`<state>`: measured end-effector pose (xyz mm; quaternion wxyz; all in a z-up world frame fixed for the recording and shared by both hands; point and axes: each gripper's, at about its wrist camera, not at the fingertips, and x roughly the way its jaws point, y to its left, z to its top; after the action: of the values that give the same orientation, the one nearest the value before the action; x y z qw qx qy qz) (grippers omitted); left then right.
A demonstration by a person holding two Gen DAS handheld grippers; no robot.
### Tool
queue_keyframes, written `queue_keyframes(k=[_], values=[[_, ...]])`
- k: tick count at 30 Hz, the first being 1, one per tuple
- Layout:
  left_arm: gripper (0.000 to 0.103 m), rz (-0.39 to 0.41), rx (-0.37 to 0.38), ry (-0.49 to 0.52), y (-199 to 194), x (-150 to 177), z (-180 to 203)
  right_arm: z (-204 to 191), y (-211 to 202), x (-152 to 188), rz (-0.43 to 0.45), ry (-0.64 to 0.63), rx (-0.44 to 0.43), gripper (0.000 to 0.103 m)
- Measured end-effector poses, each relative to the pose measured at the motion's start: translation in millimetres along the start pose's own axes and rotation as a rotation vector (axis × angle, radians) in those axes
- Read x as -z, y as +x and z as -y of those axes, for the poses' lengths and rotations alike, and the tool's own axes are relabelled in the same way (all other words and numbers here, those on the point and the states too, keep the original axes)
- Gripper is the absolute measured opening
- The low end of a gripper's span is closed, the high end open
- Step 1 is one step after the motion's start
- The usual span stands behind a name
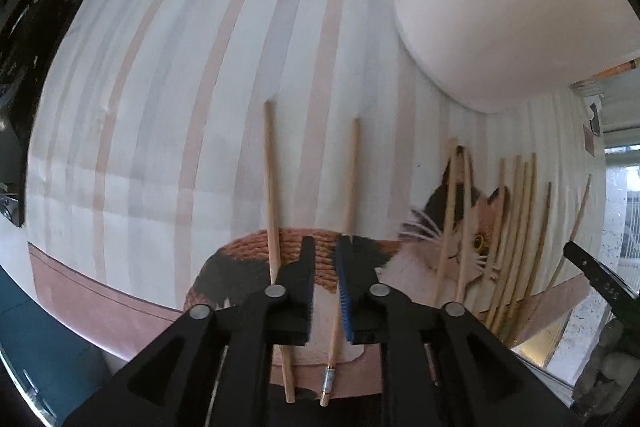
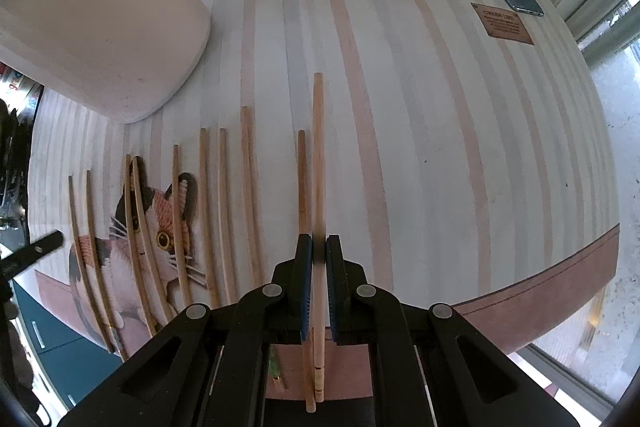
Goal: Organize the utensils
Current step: 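Close the left tool on a wooden chopstick while the right tool closes on another, then lift both held chopsticks and carry them above the cream holder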
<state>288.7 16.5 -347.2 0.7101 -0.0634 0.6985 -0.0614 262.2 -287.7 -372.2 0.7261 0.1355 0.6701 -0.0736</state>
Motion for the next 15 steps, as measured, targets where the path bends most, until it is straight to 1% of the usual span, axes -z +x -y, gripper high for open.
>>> queue_keyframes(k=[2, 3, 4, 5, 8, 11, 12, 13, 14, 15], values=[[0.025, -0.007, -0.012, -0.008, 4.4, 2.3, -2.8, -1.5, -0.2, -2.3, 0.000, 0.004, -0.004, 0.007], [0.027, -0.009, -0.017, -0.004, 5.9, 3.3, -3.3, -2.1, -0.6, -2.4, -0.001, 0.003, -0.004, 0.007], [0.027, -0.016, -0.029, -0.002, 8.0, 4.8, -4.1, 6.2, 2.0, -1.3, -0.002, 0.003, -0.006, 0.007], [0.028, -0.026, -0.045, -0.003, 11.3, 7.1, -5.1, 5.7, 2.0, -1.5, -0.001, 0.005, -0.007, 0.007], [0.027, -0.081, -0.070, 0.011, 27.5, 12.7, -5.6, 12.2, 3.0, -0.2, -0.005, 0.007, -0.005, 0.007], [0.028, -0.065, -0.115, 0.048, 30.2, 16.3, 0.3, 18.6, 5.8, -0.3, -0.017, 0.013, -0.005, 0.007], [0.025, -0.058, -0.126, 0.056, 30.6, 16.2, 3.0, 19.0, 6.5, -0.5, -0.018, 0.014, -0.006, 0.007], [0.017, -0.045, -0.136, 0.060, 30.6, 16.8, 5.7, 18.5, 7.3, -0.6, -0.021, 0.009, -0.004, 0.007], [0.005, -0.034, -0.139, 0.065, 31.2, 17.0, 8.3, 17.6, 7.7, -0.2, -0.021, 0.006, -0.003, 0.007], [0.005, -0.026, -0.130, 0.056, 31.5, 16.7, 9.2, 16.3, 8.2, 0.2, -0.022, 0.003, -0.005, 0.007]])
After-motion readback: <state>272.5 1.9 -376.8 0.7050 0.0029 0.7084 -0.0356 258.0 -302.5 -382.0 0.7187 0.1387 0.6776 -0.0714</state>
